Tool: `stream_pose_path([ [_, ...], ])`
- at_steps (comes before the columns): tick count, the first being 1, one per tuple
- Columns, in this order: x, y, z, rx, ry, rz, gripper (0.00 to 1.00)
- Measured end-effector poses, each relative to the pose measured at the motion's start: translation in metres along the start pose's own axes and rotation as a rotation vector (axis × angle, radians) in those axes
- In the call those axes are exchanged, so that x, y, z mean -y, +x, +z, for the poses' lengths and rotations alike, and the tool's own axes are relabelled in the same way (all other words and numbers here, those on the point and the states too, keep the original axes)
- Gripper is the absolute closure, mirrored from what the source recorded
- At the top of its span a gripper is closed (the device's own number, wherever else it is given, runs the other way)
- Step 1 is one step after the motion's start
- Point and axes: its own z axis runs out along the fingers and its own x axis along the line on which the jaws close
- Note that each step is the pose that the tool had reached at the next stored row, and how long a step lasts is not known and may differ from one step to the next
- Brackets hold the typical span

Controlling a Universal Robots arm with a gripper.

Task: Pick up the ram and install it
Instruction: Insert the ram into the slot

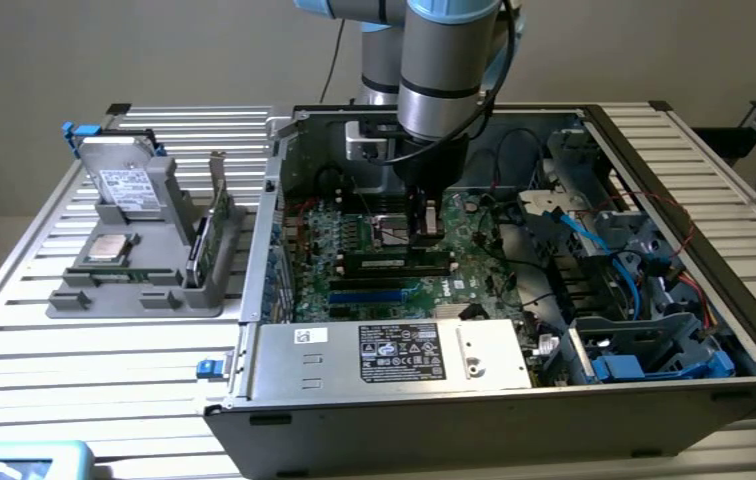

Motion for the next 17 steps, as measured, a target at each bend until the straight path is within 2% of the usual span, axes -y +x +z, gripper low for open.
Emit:
stream_pose_path([
  [3, 0.0000, 0.0000, 0.0000, 0.0001, 0.0000, 0.000, 0.87],
  [4, 0.0000, 0.0000, 0.0000, 0.0000, -0.0001, 0.000, 0.81],
  [5, 0.0000, 0.0000, 0.0000, 0.0000, 0.0000, 0.000, 0.81],
  [6, 0.0000, 0.0000, 0.0000, -0.0001, 0.0000, 0.000, 0.74],
  [7, 0.0000, 0.0000, 0.0000, 0.0000, 0.0000, 0.000, 0.74],
  [8, 0.0000, 0.0000, 0.0000, 0.0000, 0.0000, 0.000, 0.68],
  [17, 0.0000, 0.0000, 0.0000, 0.0001, 0.0000, 0.000, 0.68],
])
